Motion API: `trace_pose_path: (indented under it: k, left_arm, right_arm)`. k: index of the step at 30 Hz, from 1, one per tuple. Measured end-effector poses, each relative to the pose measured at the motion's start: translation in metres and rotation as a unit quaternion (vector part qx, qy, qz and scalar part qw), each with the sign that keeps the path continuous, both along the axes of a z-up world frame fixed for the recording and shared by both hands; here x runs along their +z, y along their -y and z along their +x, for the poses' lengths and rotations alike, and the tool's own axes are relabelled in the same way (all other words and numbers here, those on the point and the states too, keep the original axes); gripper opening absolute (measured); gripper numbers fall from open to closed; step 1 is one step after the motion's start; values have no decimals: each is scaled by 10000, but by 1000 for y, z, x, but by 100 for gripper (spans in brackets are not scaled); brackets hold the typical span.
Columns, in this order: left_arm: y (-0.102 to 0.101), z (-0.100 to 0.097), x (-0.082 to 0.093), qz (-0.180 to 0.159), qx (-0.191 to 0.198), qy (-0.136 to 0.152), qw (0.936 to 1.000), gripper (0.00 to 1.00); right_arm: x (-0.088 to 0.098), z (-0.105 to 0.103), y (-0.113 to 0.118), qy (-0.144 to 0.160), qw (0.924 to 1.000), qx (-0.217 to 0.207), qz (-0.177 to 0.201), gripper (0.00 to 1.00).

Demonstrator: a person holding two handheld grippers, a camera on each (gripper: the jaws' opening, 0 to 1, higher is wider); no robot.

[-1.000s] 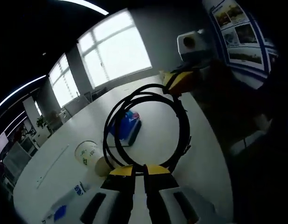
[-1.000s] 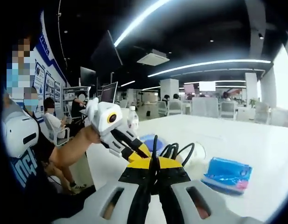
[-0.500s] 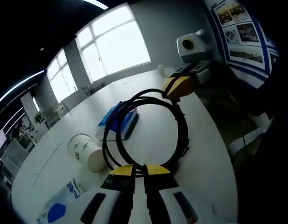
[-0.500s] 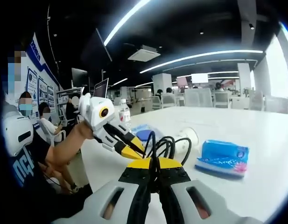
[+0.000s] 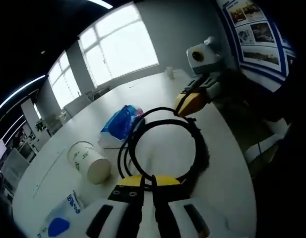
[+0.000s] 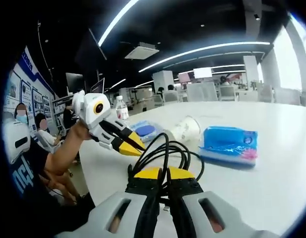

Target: Arrange the tabletop items into an orderly group along one side of the table until the central work area is clear of visible clutter.

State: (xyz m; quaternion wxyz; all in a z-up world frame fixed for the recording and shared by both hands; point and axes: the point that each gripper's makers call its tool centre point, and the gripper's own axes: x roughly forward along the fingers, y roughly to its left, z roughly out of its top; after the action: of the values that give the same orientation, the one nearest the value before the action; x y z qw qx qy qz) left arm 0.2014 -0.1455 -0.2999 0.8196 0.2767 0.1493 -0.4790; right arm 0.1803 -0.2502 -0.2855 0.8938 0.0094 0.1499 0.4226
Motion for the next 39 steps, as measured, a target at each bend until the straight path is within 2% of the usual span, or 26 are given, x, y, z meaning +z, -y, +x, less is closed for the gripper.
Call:
trace_pose_path:
  k: [5,17,21,24,28,32,36,39]
  left_arm:
    - [7,-2,-4,65,-41,-24,10000,0]
    - [10,2,-6,32,39,-40,10000,3]
    - [7,3,-2,-32,60,47,10000,7]
    - [4,2,-2,-48,101,46,9999,12]
    - [-4,2,-4,-20,180,75,9998,17]
    - [-9,4,1,-253,249,64,9993,24]
    - [-17,1,8,-458,303,143,9984,31]
    - [-26,4,16,-651,406,198,9969,42]
  right_arm:
    - [-11,1,8,-115,9998,-43,-138,3]
    - [-20,2,15,-386,9992,-69,-61,4]
    - [-15,0,13,-179,9997,33,-181,5]
    - [-13,3,16,28,9991,-31,-428,6]
    - [-3,2,13,119,9995,-18,-279,13]
    - [2,4,11,315,9983,-56,-490,23]
    - [10,2,-2,481,9971,79,-591,30]
    - [17,4,-9,556,9964,115,-633,35]
